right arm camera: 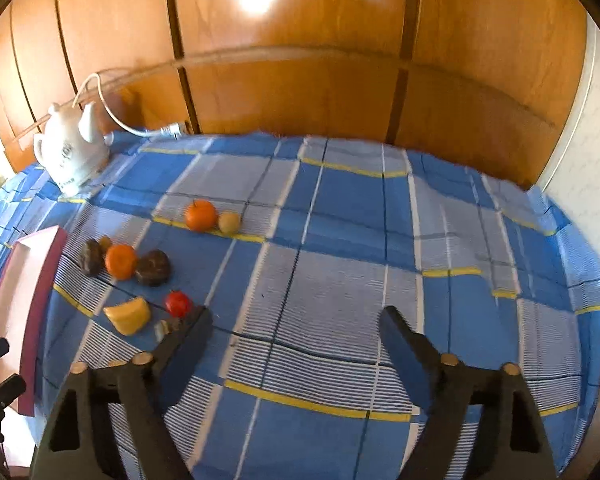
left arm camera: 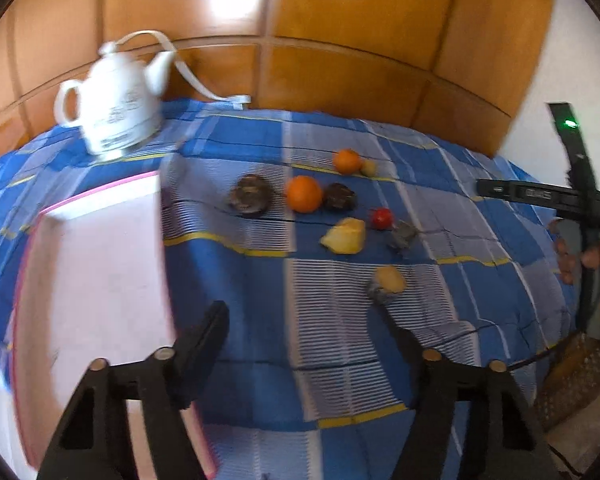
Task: Organize fruits
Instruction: 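Reach the left tool to the foil-cupped muffin and close on it, then carry the muffin into the pink-rimmed tray with the left tool while the right tool grasps the red cherry tomato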
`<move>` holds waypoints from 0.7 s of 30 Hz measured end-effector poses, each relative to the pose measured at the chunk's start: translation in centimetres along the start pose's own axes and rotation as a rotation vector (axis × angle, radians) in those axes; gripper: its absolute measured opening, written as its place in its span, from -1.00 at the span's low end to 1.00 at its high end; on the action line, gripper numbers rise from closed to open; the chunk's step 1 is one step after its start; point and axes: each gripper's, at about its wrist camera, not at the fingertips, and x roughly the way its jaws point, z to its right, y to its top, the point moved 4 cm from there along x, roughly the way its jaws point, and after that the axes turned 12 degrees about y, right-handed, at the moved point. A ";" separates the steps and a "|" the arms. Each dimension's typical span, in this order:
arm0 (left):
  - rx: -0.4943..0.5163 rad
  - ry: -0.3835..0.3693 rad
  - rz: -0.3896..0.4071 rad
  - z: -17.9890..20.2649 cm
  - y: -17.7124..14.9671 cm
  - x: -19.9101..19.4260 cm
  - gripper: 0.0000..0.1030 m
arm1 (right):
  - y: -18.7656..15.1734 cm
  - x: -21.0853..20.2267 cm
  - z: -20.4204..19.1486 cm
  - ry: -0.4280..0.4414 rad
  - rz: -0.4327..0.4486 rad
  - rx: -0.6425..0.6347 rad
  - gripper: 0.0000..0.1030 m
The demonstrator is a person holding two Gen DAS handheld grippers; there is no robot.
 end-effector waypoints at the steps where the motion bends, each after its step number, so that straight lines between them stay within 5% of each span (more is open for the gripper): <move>1: 0.019 -0.016 -0.009 0.7 0.3 0.4 0.23 | -0.3 0.5 0.2 0.017 -0.012 0.009 0.43; 4: 0.063 -0.063 -0.042 3.1 0.9 1.7 0.10 | -0.7 1.4 0.6 0.061 -0.055 0.051 0.25; 12: 0.174 -0.081 -0.122 8.6 1.4 6.7 -0.15 | -0.5 1.3 0.1 0.131 -0.051 0.074 0.25; 14: 0.165 -0.074 -0.138 8.8 1.3 7.7 -0.33 | -0.5 1.4 -0.1 0.137 -0.057 0.066 0.25; 17: 0.129 -0.085 -0.130 8.3 1.2 7.8 -0.34 | -0.4 1.6 -0.3 0.134 -0.063 0.054 0.25; 21: 0.066 -0.105 -0.104 6.6 0.7 6.4 -0.34 | -0.6 1.9 -1.0 0.178 -0.091 0.035 -0.07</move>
